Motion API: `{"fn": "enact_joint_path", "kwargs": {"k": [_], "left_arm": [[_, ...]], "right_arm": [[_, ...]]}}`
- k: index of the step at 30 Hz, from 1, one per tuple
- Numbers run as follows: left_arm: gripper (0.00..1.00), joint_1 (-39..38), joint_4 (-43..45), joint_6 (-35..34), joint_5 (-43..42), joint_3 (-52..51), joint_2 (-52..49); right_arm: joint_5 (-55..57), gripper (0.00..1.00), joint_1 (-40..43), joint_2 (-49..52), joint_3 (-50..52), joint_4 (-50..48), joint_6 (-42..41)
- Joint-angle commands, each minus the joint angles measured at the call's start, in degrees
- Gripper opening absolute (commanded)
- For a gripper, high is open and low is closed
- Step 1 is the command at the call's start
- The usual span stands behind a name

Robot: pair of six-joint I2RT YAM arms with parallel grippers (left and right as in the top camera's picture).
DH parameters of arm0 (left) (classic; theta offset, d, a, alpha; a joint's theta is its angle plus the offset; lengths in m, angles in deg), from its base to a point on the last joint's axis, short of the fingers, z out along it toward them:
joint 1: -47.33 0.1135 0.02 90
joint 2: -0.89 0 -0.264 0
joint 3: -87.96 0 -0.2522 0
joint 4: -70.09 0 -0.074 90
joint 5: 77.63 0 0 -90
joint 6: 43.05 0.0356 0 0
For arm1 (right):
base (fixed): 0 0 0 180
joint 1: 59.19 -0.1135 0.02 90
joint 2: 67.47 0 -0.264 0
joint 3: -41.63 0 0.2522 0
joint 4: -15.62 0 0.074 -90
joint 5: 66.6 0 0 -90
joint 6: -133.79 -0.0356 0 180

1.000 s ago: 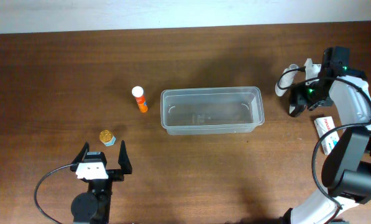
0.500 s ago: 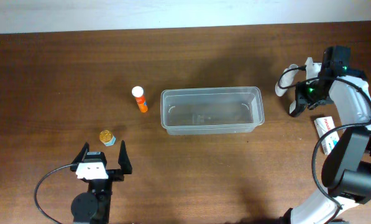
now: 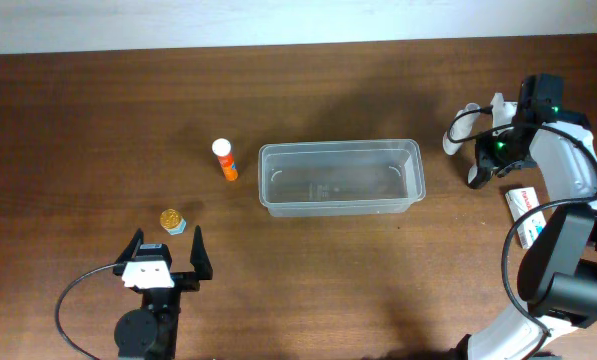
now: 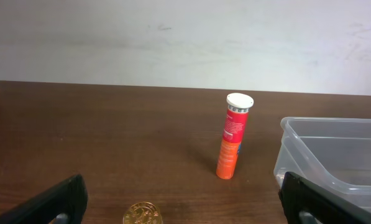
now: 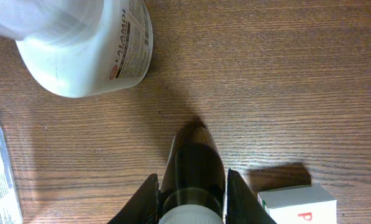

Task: Pack container
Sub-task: 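Lower the right gripper and grasp the dark brown bottle, then carry the brown bottle over the container and lower it inside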

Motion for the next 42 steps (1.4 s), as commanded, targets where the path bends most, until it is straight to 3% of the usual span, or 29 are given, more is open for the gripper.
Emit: {"fn": "enact_joint_path", "kwargs": {"k": [1,8,16,26,34,42], "left_arm": [[0.99,0.3,-0.1,0.9,0.6,-0.2,0.4],[0.99,0.3,-0.1,0.9,0.6,-0.2,0.4],[0.99,0.3,-0.1,0.9,0.6,-0.2,0.4],[0.99,0.3,-0.1,0.9,0.6,-0.2,0.4],[0.99,0.3,-0.1,0.9,0.6,-0.2,0.4],[0.99,0.3,-0.1,0.9,0.6,-0.2,0.4]], "right_arm": [[0.7,0.23,0.0,-2.4,-1.4,0.6,-3.6],[0.0,0.22,0.0,-8.1,-7.0,7.8,-7.4],[-10.3,0.22,-1.3,-15.2,-14.0,20.5,-7.8],[-13.1,0.23,-11.8,-22.8,-14.0,25.2,-10.6],[-5.4,0.23,-24.1,-19.7,-13.9,24.3,-16.3],[-1.5,0.23,-30.8,-11.1,-13.9,17.2,-18.4]]}}
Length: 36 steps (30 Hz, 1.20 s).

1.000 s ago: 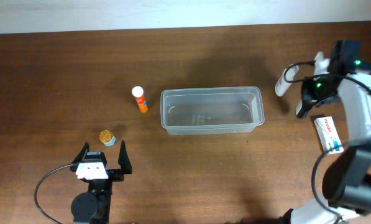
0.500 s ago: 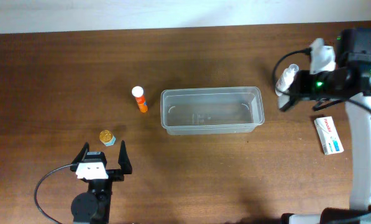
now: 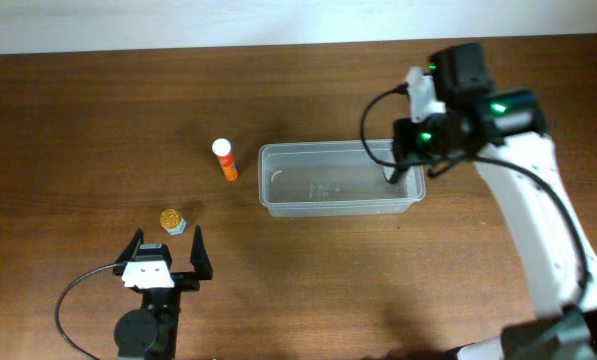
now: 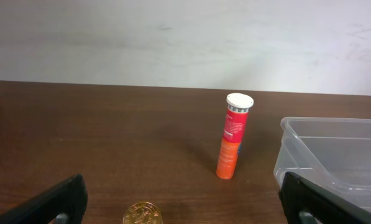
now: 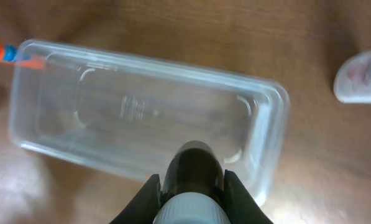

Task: Pack container
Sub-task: 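Carry the brown bottle over the container and lower it inside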

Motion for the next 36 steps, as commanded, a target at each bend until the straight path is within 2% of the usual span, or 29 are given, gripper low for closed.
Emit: {"fn": "enact_joint_path", "kwargs": {"k": [1,5,13,25,36], "left_arm": [[0.99,0.3,-0.1,0.9,0.6,-0.2,0.4],[1.0,0.3,-0.1,0.9,0.6,-0.2,0.4],[0.99,0.3,-0.1,0.9,0.6,-0.2,0.4],[0.99,0.3,-0.1,0.9,0.6,-0.2,0.4],[0.99,0.3,-0.1,0.9,0.6,-0.2,0.4]], "right_arm": [[4.8,0.23,-2.3,3.9,-1.1,-2.5,-3.2],[9.7,0.23,-2.9,8.7,-1.1,-5.3,-6.5],[10.1,0.23,-2.8,14.6,-1.1,-6.2,-7.7],[11.6,0.23,-0.8,14.8,-0.7,-7.4,-10.3],[11.2,0.23,1.2,14.8,4.6,-9.1,-10.3]]}}
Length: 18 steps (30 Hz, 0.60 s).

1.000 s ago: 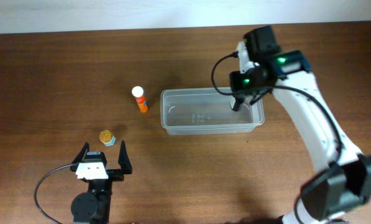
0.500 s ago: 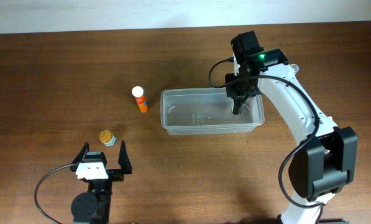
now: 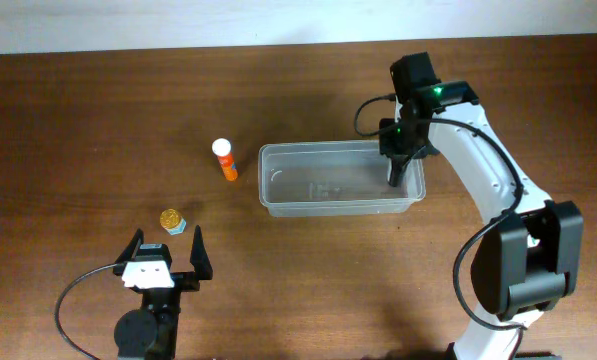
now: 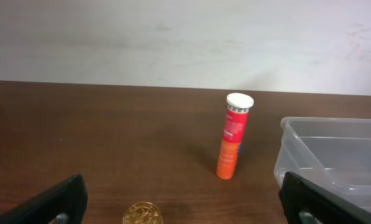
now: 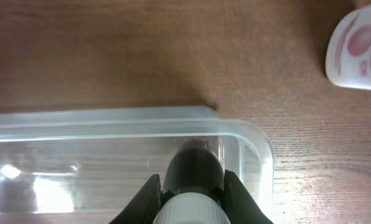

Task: Pack container
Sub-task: 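Carry the brown bottle over the container and lower it inside, then release the brown bottle and move the right gripper to the spray bottle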

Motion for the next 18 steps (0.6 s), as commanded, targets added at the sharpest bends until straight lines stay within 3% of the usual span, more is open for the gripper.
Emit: {"fn": "enact_joint_path", "kwargs": {"k": [1,18], "left_arm": [[0.99,0.3,-0.1,0.9,0.6,-0.2,0.4],[1.0,0.3,-0.1,0.9,0.6,-0.2,0.4]], "right_arm": [[0.8,0.23,-0.2,-0.2,1.9,-1.5,-0.6],[0.7,0.24,-0.2,-0.2,7.5,-9.9,-0.5]]}}
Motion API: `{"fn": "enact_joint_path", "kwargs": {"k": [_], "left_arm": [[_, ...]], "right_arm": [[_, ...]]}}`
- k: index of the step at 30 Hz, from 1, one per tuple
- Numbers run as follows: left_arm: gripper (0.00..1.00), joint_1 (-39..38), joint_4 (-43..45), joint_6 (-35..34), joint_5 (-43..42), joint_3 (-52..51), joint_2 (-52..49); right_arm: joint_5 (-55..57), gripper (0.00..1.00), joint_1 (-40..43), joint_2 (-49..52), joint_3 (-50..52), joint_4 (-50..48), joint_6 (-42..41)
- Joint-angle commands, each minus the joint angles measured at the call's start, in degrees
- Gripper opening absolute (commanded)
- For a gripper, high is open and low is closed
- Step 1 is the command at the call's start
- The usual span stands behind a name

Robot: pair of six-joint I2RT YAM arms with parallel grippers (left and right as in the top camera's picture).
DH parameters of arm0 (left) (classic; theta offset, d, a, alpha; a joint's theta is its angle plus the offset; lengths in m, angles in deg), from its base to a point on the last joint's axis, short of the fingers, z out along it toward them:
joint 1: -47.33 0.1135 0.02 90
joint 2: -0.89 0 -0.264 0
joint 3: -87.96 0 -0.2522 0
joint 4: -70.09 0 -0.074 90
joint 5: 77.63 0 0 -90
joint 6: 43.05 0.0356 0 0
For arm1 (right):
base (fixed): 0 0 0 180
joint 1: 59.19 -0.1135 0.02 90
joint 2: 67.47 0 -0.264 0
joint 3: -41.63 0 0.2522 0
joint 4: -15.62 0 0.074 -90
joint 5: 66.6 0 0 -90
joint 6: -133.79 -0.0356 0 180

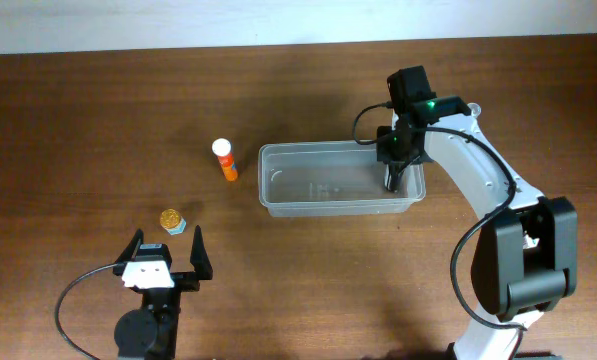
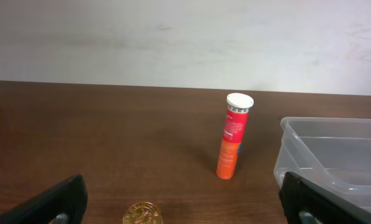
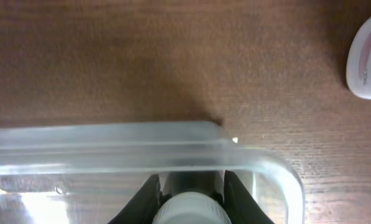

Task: Pack container
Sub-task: 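Release the brown bottle and move the right gripper to the spray bottle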

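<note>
A clear plastic container (image 1: 338, 178) lies mid-table. My right gripper (image 1: 390, 178) reaches down into its right end, shut on a dark bottle with a white cap (image 3: 188, 211). In the right wrist view the container's far rim (image 3: 110, 146) crosses just beyond the bottle. An orange tube with a white cap (image 1: 224, 160) stands left of the container, also seen as the orange tube (image 2: 233, 137). A small gold-lidded jar (image 1: 171, 220) sits just ahead of my left gripper (image 1: 165, 255), which is open and empty.
A white bottle (image 3: 368, 62) stands on the table beyond the container's right end. The container's near left corner (image 2: 334, 155) shows in the left wrist view, and the gold jar (image 2: 142, 214) lies between the left fingers (image 2: 61, 199).
My right gripper has sunk a little lower into the container's right end with the dark bottle; the rim now sits closer to the bottle. The left arm has not moved.
My right gripper was shut on the dark bottle standing on the table at the far right, beside a white bottle and a box. Then it held the bottle above the container, then at the container's right end, and now lower inside.
</note>
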Motion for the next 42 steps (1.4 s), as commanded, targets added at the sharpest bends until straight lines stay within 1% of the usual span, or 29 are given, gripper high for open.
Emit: {"fn": "enact_joint_path", "kwargs": {"k": [1,12,13,17,22,26,32,35,36,37,38,40,42], "left_arm": [[0.99,0.3,-0.1,0.9,0.6,-0.2,0.4],[1.0,0.3,-0.1,0.9,0.6,-0.2,0.4],[0.99,0.3,-0.1,0.9,0.6,-0.2,0.4],[0.99,0.3,-0.1,0.9,0.6,-0.2,0.4],[1.0,0.3,-0.1,0.9,0.6,-0.2,0.4],[0.99,0.3,-0.1,0.9,0.6,-0.2,0.4],[0.99,0.3,-0.1,0.9,0.6,-0.2,0.4],[0.99,0.3,-0.1,0.9,0.6,-0.2,0.4],[0.99,0.3,-0.1,0.9,0.6,-0.2,0.4],[0.99,0.3,-0.1,0.9,0.6,-0.2,0.4],[0.99,0.3,-0.1,0.9,0.6,-0.2,0.4],[0.99,0.3,-0.1,0.9,0.6,-0.2,0.4],[0.99,0.3,-0.1,0.9,0.6,-0.2,0.4]], "right_arm": [[0.1,0.24,-0.2,-0.2,1.0,-1.0,-0.5],[0.1,0.24,-0.2,-0.2,1.0,-1.7,-0.2],[0.1,0.28,-0.2,-0.2,1.0,-1.6,0.2],[0.2,0.29,-0.2,-0.2,1.0,-1.2,1.1],[0.7,0.38,-0.2,-0.3,0.7,-0.7,2.8],[0.8,0.4,0.0,-0.6,-3.3,4.0,3.2],[0.7,0.41,0.6,-1.9,-15.3,12.9,4.0],[0.7,0.47,1.8,-2.6,-23.8,17.3,4.3],[0.7,0.51,2.4,-2.7,-26.9,18.8,4.9],[0.8,0.57,3.2,-2.8,-29.9,20.4,5.9],[0.8,0.63,3.9,-2.8,-31.7,21.4,6.4],[1.0,0.71,6.6,-2.8,-35.5,23.2,7.8],[0.5,0.73,9.9,-2.8,-36.3,23.1,7.7]]}}
